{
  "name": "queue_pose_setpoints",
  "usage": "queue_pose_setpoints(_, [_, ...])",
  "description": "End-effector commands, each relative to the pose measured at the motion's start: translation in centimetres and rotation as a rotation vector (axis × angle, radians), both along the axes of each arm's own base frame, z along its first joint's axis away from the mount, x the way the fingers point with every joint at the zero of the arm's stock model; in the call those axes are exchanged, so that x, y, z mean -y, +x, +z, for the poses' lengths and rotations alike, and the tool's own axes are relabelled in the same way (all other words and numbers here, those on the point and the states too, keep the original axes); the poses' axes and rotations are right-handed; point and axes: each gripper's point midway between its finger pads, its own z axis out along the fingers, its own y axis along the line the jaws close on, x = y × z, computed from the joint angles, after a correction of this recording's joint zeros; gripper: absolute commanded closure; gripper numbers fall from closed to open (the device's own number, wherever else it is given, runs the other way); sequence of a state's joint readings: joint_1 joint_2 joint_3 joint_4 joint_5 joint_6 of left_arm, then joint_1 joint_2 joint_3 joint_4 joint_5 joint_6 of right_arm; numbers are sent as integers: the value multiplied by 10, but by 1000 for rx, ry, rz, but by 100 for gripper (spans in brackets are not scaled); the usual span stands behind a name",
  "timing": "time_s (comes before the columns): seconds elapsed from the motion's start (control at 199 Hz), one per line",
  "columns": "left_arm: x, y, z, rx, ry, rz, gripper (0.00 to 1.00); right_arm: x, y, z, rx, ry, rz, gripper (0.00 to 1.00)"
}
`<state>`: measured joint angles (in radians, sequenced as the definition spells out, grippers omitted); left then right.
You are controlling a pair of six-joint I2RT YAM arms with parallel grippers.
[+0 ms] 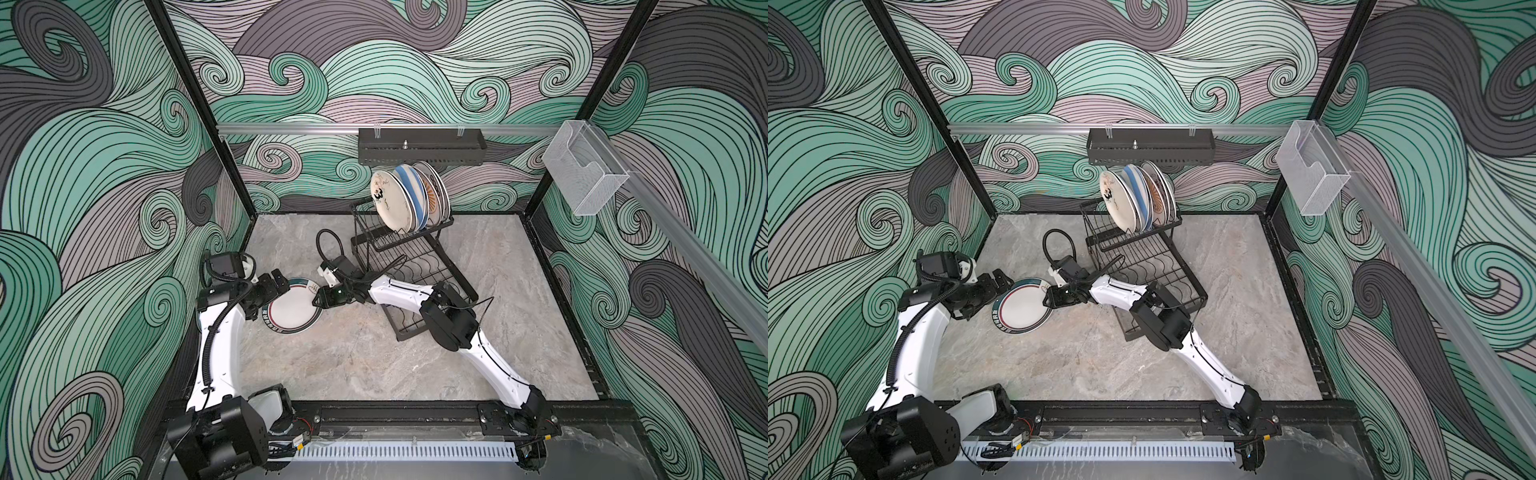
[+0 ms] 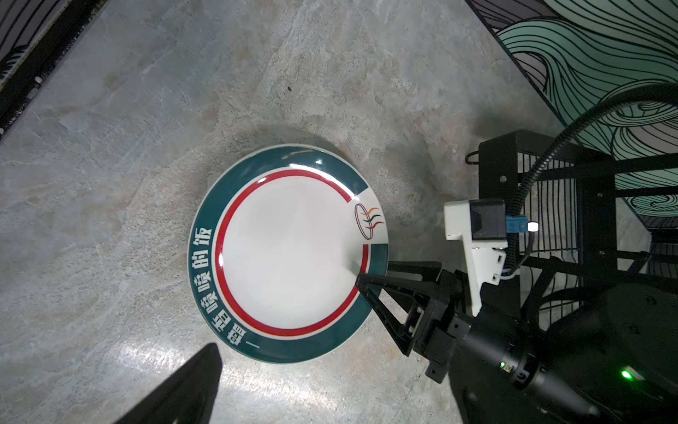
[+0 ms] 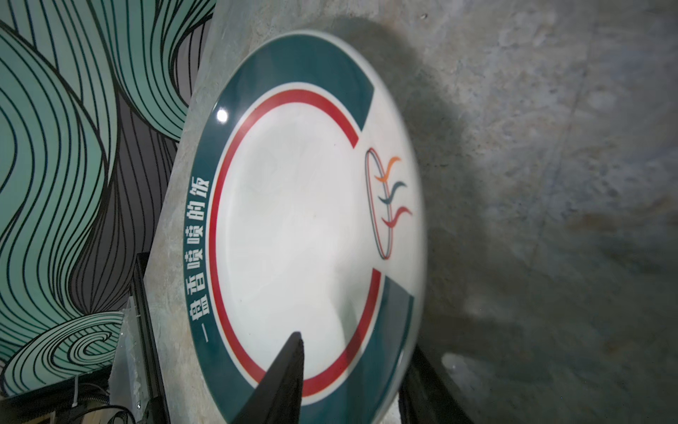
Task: Load plates into a dish rack
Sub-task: Pick up the plate from the middle-right of the table, then place the plate on the dish rack.
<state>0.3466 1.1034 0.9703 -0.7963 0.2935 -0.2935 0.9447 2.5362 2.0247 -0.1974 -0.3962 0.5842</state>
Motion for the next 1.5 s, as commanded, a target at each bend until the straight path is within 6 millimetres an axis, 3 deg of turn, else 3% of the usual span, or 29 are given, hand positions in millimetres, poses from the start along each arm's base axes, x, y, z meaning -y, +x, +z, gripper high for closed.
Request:
queue_pose_setpoints(0.0, [0, -1, 3, 16, 6, -17, 1, 15, 4, -23, -12, -94, -44, 67])
queue_pose_setpoints(0.432, [-3, -4, 0, 12, 27, -9, 1, 11, 10, 5, 87, -119, -48, 100])
queue_pose_setpoints(0.578, [-3, -2, 5, 26, 27, -7, 1, 13, 19, 35, 161, -122, -57, 100])
queue_pose_setpoints(0.789, [-2, 4, 21, 69, 25, -6, 1, 26, 24, 103, 324, -127, -72, 100])
queue_pose_setpoints(0.95, [-2, 7, 28, 94, 15, 0, 1, 47, 23, 154, 464, -153, -95, 100])
queue_pose_setpoints(1.161, [10, 17, 29, 143, -45, -54, 1, 86, 23, 206, 585, -169, -133, 100])
queue_pose_setpoints(1.337, [10, 26, 36, 167, -52, -72, 1, 118, 17, 242, 639, -194, -116, 100])
queue_pose_setpoints(1.498, [2, 32, 49, 174, -11, -61, 1, 151, 26, 276, 686, -226, -185, 100])
